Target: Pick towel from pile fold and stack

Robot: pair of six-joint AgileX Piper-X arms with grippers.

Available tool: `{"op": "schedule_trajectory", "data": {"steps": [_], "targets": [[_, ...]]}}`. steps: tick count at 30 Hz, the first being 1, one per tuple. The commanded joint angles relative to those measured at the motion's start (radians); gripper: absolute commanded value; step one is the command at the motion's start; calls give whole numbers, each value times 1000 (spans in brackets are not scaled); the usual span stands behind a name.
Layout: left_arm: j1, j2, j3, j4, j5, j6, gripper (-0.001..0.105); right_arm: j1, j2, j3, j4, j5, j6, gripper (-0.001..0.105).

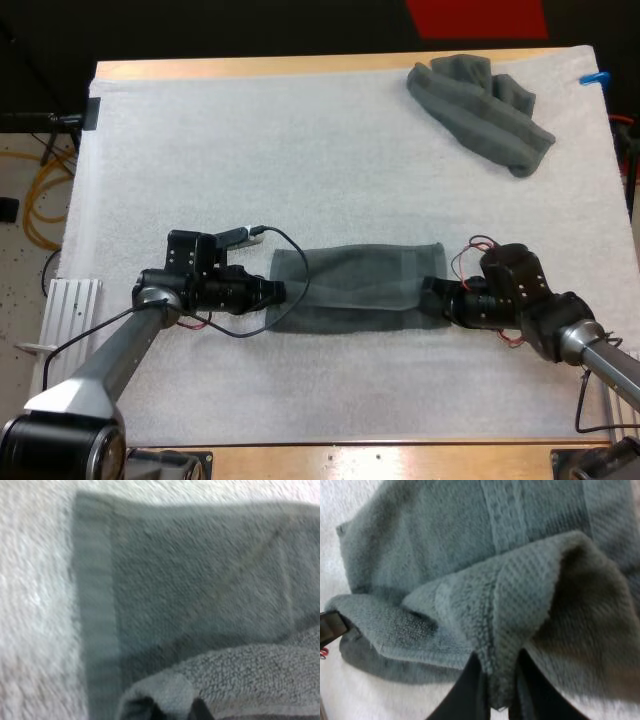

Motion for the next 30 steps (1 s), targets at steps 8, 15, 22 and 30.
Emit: {"op": "schedule_trajectory", "data": {"steps": [8, 15, 22, 30], "targets": [[6, 0, 0, -128, 1, 1, 0, -5, 14, -10, -55, 122, -9, 0], [6, 0, 0, -136, 1, 29, 23, -5, 14, -10, -108, 118, -12, 11], [6, -10, -7, -144, -18, 65, 38, -5, 14, -10, -271, 108, -27, 76], [6, -182, -93, -85, -105, 176, 38, -5, -3, -54, -325, 107, -210, 79]]}}
